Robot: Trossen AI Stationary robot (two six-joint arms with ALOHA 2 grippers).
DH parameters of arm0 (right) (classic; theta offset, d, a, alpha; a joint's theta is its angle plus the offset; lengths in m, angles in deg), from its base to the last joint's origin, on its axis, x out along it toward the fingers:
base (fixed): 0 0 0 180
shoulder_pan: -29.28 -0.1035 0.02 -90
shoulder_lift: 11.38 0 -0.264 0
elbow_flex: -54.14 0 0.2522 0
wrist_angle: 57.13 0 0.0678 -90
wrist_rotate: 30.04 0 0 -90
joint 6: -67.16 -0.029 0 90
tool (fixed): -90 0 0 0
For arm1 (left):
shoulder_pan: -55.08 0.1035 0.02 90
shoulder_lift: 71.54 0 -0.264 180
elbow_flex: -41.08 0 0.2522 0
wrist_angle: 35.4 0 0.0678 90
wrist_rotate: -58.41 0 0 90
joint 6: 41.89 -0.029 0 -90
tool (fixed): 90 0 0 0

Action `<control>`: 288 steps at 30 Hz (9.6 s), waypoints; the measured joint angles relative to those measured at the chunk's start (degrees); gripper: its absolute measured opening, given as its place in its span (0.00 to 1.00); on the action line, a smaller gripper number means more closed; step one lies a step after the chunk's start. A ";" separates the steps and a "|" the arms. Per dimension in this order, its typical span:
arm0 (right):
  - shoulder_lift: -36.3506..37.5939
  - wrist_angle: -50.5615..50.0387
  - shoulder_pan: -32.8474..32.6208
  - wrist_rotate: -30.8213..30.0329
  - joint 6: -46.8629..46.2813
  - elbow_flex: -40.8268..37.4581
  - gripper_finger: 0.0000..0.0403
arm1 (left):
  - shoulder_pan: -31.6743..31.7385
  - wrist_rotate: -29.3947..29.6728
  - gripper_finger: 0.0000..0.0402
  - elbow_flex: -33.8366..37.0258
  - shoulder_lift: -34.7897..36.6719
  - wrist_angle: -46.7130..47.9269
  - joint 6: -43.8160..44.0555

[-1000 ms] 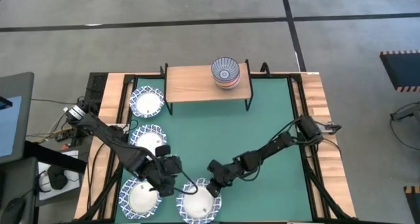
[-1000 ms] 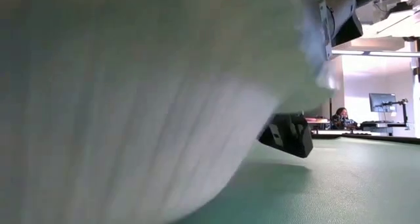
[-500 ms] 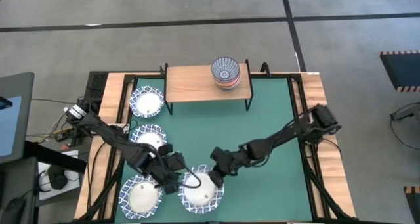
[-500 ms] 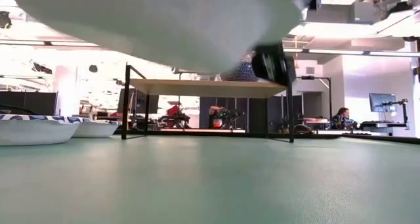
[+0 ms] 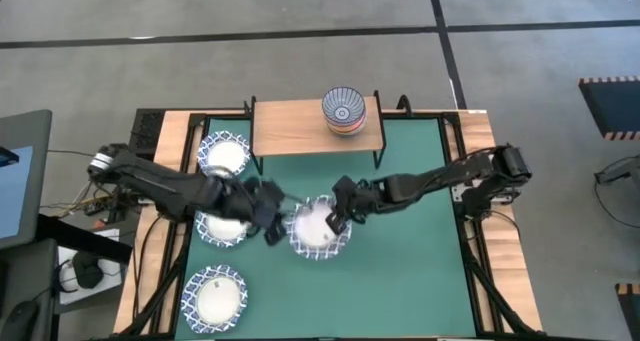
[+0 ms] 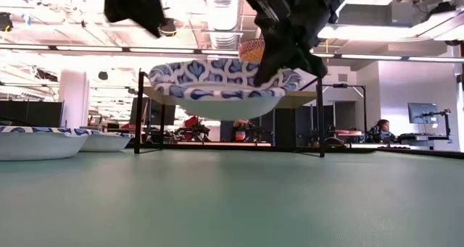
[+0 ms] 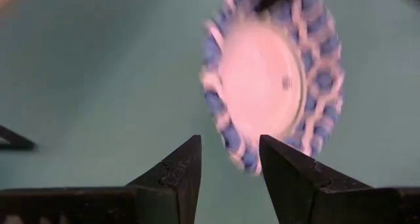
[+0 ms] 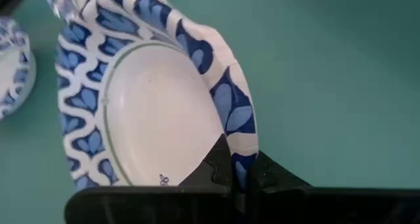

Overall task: Place and stack bowls onto a shelf
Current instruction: Put the large white bowl on the shelf, then stack the large white bowl on the large white bowl on the shelf

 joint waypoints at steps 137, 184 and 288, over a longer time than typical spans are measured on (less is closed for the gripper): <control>-14.50 13.29 1.56 19.74 9.90 12.24 0.38 | -0.52 -5.39 0.38 -6.49 14.58 29.24 10.84; -30.69 44.25 -2.96 3.78 -34.20 12.28 0.56 | -22.72 -5.93 0.20 36.96 12.43 -18.56 -8.36; -30.71 25.99 -1.11 7.72 -37.08 17.22 0.37 | -12.23 -9.97 0.08 33.64 -6.78 -46.33 -19.89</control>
